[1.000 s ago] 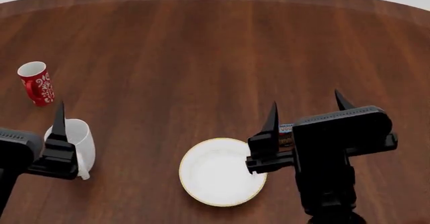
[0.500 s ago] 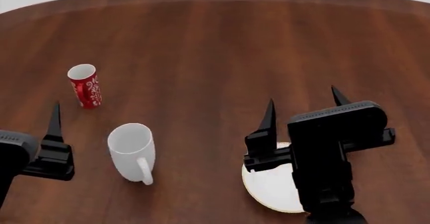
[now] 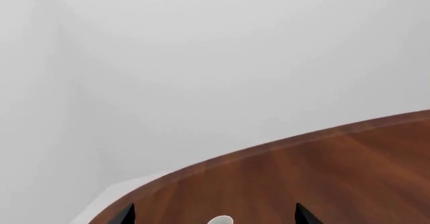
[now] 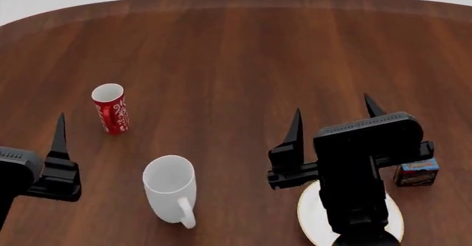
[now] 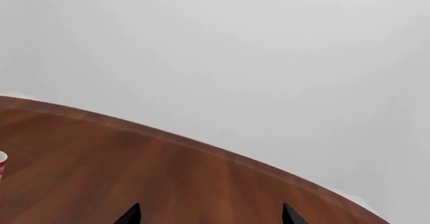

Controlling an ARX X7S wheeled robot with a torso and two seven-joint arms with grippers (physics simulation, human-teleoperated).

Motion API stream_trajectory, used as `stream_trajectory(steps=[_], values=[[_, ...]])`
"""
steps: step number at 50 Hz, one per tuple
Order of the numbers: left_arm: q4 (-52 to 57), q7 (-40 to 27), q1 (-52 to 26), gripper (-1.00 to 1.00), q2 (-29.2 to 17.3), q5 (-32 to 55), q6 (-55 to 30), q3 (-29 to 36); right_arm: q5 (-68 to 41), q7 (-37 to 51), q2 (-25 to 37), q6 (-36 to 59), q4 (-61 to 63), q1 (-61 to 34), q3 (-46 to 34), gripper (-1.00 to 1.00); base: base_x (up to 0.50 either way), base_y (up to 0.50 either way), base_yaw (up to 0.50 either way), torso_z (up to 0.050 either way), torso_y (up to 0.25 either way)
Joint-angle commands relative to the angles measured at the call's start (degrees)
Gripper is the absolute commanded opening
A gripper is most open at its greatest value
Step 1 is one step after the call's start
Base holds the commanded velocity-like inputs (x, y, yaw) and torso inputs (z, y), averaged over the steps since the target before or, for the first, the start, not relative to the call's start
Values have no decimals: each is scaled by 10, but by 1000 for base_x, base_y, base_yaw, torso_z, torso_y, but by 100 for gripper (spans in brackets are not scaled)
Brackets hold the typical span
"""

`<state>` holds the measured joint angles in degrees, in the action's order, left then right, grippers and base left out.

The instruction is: Put the white mug on the plate.

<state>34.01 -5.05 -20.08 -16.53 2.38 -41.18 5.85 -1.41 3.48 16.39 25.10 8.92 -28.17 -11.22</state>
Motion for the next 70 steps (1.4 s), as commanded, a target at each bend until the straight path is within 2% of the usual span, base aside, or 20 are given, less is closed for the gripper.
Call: stream_trajectory(steps=[1, 27, 47, 70], values=[[0, -2, 3, 100, -2, 1, 3, 2, 6, 4, 3, -6, -7, -1, -8, 100, 473, 0, 0, 0, 0], [5, -7, 9, 100, -5, 7, 5, 2, 21, 17, 5, -9, 5, 16, -31, 100, 465, 0, 0, 0, 0], [-14, -11, 8, 100, -6, 12, 18, 0, -38, -11, 8, 14, 63, 104, -25, 100, -1, 0, 0, 0, 1], [-32, -18, 16, 100, -8, 14, 30, 0, -54, -26, 40, 113, 177, 170, -58, 100, 0, 0, 0, 0, 0]])
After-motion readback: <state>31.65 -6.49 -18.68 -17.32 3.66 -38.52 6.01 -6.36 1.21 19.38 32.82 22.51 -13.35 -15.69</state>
